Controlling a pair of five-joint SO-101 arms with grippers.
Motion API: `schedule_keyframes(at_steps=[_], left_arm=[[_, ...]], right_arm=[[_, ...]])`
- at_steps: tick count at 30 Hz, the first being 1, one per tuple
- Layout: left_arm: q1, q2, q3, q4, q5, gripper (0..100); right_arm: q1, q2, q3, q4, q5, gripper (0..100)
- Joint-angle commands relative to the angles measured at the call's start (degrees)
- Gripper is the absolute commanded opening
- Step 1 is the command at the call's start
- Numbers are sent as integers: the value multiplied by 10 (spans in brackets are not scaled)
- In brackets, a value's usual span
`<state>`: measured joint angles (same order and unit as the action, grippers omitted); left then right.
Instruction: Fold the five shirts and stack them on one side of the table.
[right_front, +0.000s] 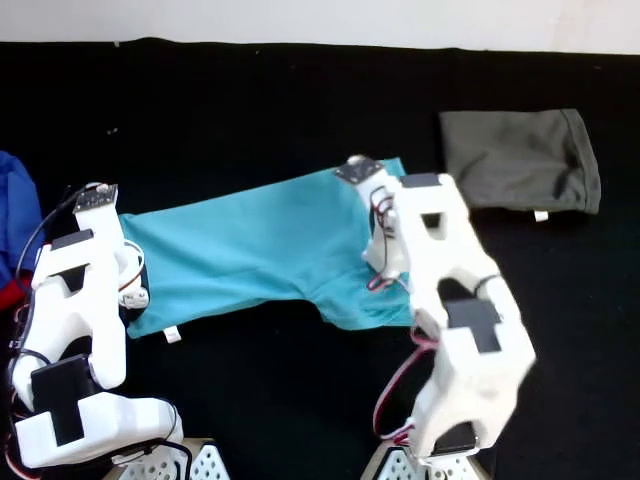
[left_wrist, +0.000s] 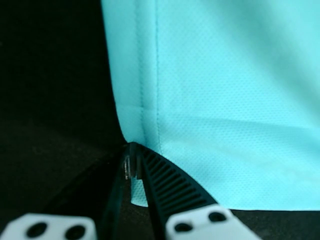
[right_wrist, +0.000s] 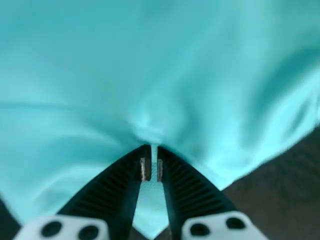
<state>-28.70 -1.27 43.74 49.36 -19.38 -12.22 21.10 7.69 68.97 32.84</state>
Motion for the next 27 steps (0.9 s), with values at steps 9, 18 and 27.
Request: schedule_keyframes(at_steps=[9,18,27], left_arm=[[-7,-1,0,-17,6,8],[-8,-1,0,-19,6,8],[-8,-1,0,-19,6,8]], right_arm=[[27,88,-204,0,-75,45],[52,31,-242,141,-76,118],[29,-66,-216,285,-17,74]])
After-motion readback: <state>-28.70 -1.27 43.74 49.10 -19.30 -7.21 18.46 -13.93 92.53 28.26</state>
